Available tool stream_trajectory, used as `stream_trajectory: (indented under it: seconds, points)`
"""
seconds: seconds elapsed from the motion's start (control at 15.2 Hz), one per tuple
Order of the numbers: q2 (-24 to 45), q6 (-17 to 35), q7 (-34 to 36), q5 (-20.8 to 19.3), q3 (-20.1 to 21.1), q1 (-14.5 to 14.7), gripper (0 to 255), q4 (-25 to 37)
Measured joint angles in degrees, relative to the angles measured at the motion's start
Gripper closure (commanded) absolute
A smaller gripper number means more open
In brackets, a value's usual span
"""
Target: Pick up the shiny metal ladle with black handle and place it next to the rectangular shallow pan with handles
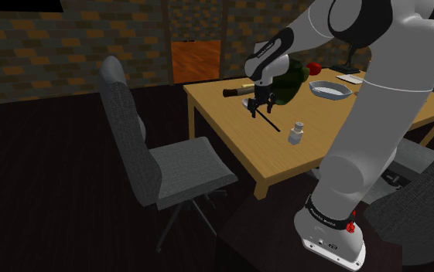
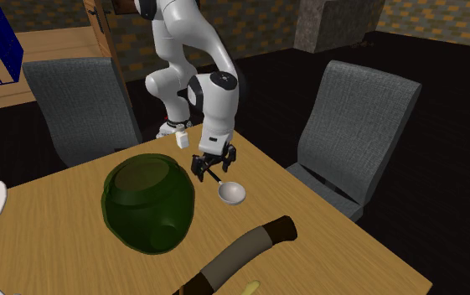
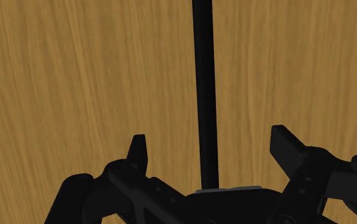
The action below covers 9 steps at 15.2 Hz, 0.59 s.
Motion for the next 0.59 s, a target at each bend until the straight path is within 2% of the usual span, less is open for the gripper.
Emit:
stream_trajectory:
  seconds: [0.26,0.33,0.59]
  points:
    - [0.09,0.17,-0.07,0.02,-0.03,-0.04,0,-0.07]
    - [0.09,0.18,-0.07,0.02,-0.03,-0.04,255,-0.07]
    - [-0.01,0.24,-0.05,0.06,0.05,0.03,255,-0.05]
